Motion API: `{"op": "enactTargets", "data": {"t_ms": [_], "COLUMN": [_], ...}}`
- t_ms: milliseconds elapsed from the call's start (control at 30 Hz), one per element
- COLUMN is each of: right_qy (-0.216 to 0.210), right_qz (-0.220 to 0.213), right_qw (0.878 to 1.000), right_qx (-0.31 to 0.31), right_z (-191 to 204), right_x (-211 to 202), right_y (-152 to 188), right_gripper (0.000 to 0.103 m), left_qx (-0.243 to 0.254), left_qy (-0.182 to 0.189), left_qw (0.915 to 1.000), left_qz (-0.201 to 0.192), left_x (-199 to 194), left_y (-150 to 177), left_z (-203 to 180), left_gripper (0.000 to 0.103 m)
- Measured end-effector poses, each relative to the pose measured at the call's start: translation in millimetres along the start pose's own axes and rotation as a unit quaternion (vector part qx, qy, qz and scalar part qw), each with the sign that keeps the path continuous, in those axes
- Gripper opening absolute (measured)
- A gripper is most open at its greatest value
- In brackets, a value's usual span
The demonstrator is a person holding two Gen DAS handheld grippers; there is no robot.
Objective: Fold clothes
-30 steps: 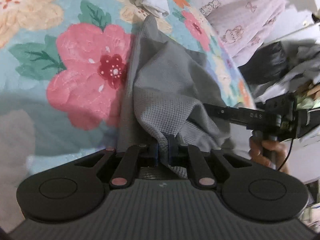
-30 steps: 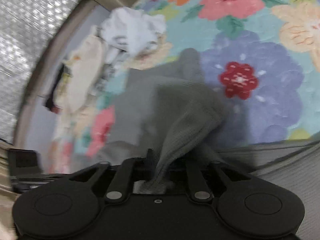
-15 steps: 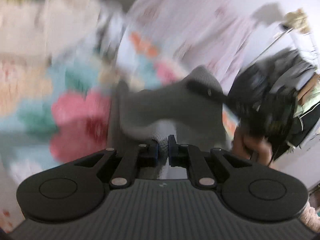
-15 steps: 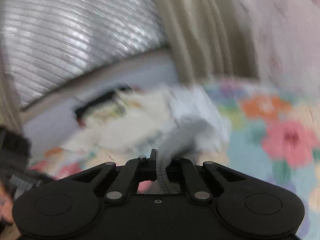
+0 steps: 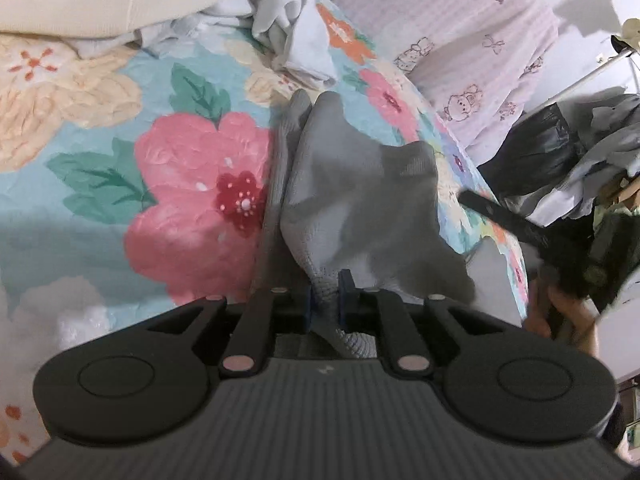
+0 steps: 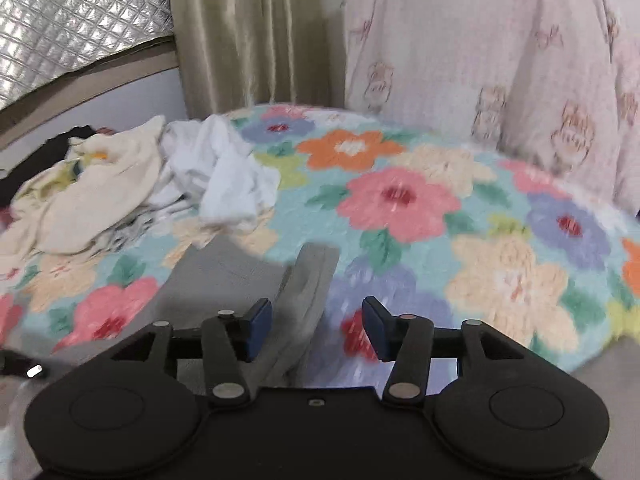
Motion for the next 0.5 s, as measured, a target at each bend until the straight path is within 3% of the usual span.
{"op": "enactTargets", "data": {"t_ms": [133,300,433,500], "right_qy": [-0.056,-0.019,-0.027,-0.022], "right_qz": [0.037,0.049,0.062,0.070], "right_qw": [0.998,0.997,0.998,0.997], "right_qx": [0.005,-0.060,-0.014,0.001], "right_z": [4,16,4,-6], "right_x": [-14,-41,-76,-88], "right_y": [22,74,116,130], "right_gripper": [0.056,0.056,0.056,0.056], "left_qx": [-0.015,0.088,0.098,0.109], "left_qy": [0.004,0.016,0.003,-0.016], "left_qw": [0.9994,0.9959,0.9951,0.9938], "left_qz": [0.032,0.011,0.014,0.015], "left_x": [7,-27,-41,-41], "left_y": [2,11,36,41], "left_z": [7,-36,-44,-45], "left_gripper": [0.014,0.014,0.014,0.026]}}
Point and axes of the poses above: each gripper's, at about its wrist camera, not at the fingertips, and x roughly the way its jaws point, z to its left, y to its underside, the point moved 3 cm from there along x, roughly the way its jaws point, and after that the axes turned 6 degrees about x, right-handed, at the moved point
